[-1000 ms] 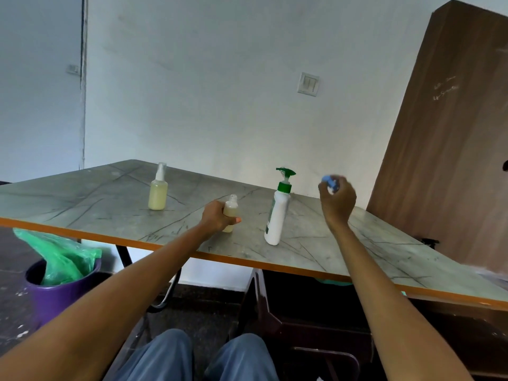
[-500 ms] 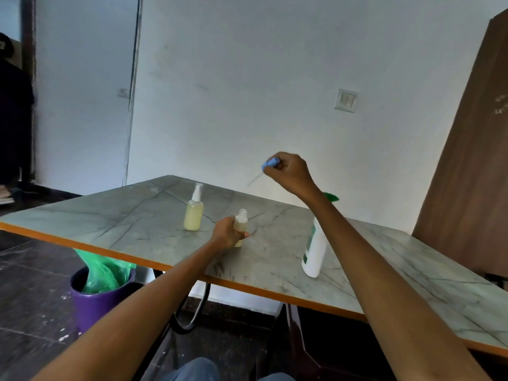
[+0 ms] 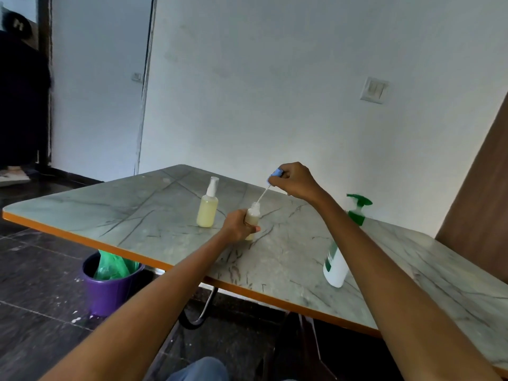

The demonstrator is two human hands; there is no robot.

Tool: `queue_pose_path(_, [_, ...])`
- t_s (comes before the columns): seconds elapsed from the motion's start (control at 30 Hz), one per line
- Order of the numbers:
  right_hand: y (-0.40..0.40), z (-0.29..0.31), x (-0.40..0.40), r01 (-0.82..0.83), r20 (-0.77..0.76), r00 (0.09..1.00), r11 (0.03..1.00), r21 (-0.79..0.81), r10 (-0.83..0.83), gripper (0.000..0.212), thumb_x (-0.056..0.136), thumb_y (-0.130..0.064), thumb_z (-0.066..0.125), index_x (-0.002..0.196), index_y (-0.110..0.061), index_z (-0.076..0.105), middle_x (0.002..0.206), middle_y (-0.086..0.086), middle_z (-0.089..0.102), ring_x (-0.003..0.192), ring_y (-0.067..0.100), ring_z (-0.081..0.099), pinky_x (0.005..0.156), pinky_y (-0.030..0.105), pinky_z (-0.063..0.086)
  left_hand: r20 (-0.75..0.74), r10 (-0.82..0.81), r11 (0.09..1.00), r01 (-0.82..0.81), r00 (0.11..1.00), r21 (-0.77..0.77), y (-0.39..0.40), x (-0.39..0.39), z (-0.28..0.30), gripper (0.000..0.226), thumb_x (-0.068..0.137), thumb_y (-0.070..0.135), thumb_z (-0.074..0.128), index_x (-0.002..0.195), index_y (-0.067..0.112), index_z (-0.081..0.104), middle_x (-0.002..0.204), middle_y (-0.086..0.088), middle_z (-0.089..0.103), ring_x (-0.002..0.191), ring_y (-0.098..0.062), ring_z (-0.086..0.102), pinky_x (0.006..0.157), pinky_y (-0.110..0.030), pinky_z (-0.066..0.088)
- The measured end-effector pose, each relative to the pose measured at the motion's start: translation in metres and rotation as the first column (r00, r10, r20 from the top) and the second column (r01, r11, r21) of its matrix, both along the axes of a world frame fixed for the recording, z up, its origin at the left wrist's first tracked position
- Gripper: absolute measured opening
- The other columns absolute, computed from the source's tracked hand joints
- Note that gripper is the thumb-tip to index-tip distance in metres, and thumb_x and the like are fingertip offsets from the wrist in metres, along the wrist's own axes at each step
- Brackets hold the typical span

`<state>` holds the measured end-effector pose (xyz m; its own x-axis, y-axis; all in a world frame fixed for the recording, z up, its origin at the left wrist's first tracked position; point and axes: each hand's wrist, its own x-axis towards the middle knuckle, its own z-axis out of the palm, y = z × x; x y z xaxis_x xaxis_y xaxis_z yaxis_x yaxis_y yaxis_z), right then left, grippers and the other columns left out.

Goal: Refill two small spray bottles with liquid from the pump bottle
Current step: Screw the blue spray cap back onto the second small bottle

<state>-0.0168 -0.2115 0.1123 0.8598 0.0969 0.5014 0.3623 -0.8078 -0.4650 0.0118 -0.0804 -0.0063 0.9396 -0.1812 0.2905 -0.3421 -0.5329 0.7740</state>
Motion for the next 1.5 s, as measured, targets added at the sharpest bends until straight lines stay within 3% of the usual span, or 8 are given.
queue_pose_path(0.23, [0.005, -0.016, 0.01, -0.038, -0.245, 0.97, 0.987, -0.158, -0.002, 0.021, 0.081, -0.011, 0.068, 0.099, 0.0, 0.068, 0.07, -0.004, 0.057, 0.069, 0.01, 0.053, 0.053, 0.018, 0.047, -0.011, -0.028, 1.0, 0.028, 1.0, 0.015, -0.004, 0.012, 0.0, 0.046, 0.081, 0.021, 0.07, 0.121, 0.001, 0.055, 0.12, -0.016, 0.061, 0.113, -0.029, 0.056, 0.091, -0.03, 0.041])
queue_pose_path(0.5, [0.008, -0.018, 0.027, -0.122, -0.291, 0.956, 0.961, -0.249, 0.046, 0.029, 0.076, 0.009, 0.065, 0.104, -0.002, 0.068, 0.11, 0.015, 0.065, 0.09, 0.019, 0.059, 0.081, 0.031, 0.053, -0.024, -0.085, 0.996, 0.085, 0.996, -0.009, -0.009, 0.02, -0.001, 0.047, 0.081, 0.02, 0.07, 0.123, 0.003, 0.055, 0.12, -0.015, 0.061, 0.111, -0.029, 0.056, 0.092, -0.032, 0.042])
queue_pose_path(0.63, [0.016, -0.013, 0.031, -0.1, -0.302, 0.953, 0.93, -0.353, -0.012, 0.025, 0.076, 0.002, 0.07, 0.101, 0.0, 0.07, 0.104, 0.018, 0.066, 0.083, 0.019, 0.058, 0.067, 0.02, 0.047, -0.025, -0.087, 0.996, 0.087, 0.996, -0.018, -0.008, 0.02, -0.002, 0.049, 0.08, 0.021, 0.071, 0.123, 0.003, 0.055, 0.12, -0.014, 0.062, 0.111, -0.028, 0.057, 0.09, -0.03, 0.042])
queue_pose_path(0.77, [0.02, -0.011, 0.034, -0.019, -0.329, 0.939, 0.942, -0.336, -0.098, 0.025, 0.075, -0.019, 0.077, 0.084, 0.003, 0.068, 0.07, 0.011, 0.063, 0.056, 0.015, 0.059, 0.056, 0.014, 0.049, -0.016, -0.075, 0.997, 0.075, 0.997, -0.007, -0.008, 0.018, -0.001, 0.048, 0.08, 0.02, 0.071, 0.122, 0.003, 0.055, 0.12, -0.014, 0.062, 0.112, -0.028, 0.057, 0.092, -0.03, 0.042])
queue_pose_path(0.87, [0.019, -0.014, 0.034, -0.008, -0.315, 0.944, 0.944, -0.329, -0.102, 0.027, 0.075, -0.023, 0.077, 0.083, 0.002, 0.067, 0.082, 0.013, 0.063, 0.06, 0.014, 0.058, 0.059, 0.018, 0.05, -0.02, -0.079, 0.997, 0.079, 0.997, 0.011, -0.009, 0.017, 0.0, 0.049, 0.081, 0.021, 0.07, 0.124, 0.003, 0.053, 0.123, -0.015, 0.06, 0.114, -0.028, 0.056, 0.093, -0.031, 0.041])
queue_pose_path(1.0, [0.015, -0.016, 0.029, -0.127, -0.327, 0.945, 0.93, -0.346, 0.007, 0.029, 0.074, -0.002, 0.075, 0.102, -0.002, 0.069, 0.112, 0.014, 0.064, 0.091, 0.014, 0.054, 0.076, 0.024, 0.049, -0.039, -0.066, 0.995, 0.068, 0.997, 0.067, -0.009, 0.017, 0.002, 0.053, 0.081, 0.025, 0.07, 0.126, 0.004, 0.052, 0.124, -0.014, 0.059, 0.114, -0.027, 0.055, 0.092, -0.029, 0.041])
queue_pose_path(1.27, [0.016, -0.027, 0.036, -0.091, -0.247, 0.969, 0.935, -0.343, 0.003, 0.031, 0.07, -0.005, 0.079, 0.099, 0.002, 0.07, 0.11, 0.018, 0.066, 0.101, 0.03, 0.062, 0.08, 0.026, 0.047, -0.058, -0.039, 0.996, 0.043, 0.998, 0.082, -0.01, 0.018, 0.003, 0.054, 0.081, 0.027, 0.069, 0.126, 0.004, 0.051, 0.123, -0.014, 0.059, 0.113, -0.028, 0.056, 0.092, -0.03, 0.043])
queue_pose_path(1.5, [0.014, -0.027, 0.033, -0.1, -0.225, 0.974, 0.94, -0.327, 0.026, 0.03, 0.069, -0.005, 0.079, 0.097, 0.002, 0.07, 0.107, 0.017, 0.067, 0.085, 0.016, 0.057, 0.078, 0.024, 0.046, -0.059, -0.026, 0.996, 0.031, 0.998, 0.085, -0.012, 0.016, 0.002, 0.058, 0.081, 0.026, 0.07, 0.129, 0.004, 0.049, 0.126, -0.014, 0.057, 0.115, -0.027, 0.055, 0.094, -0.03, 0.043])
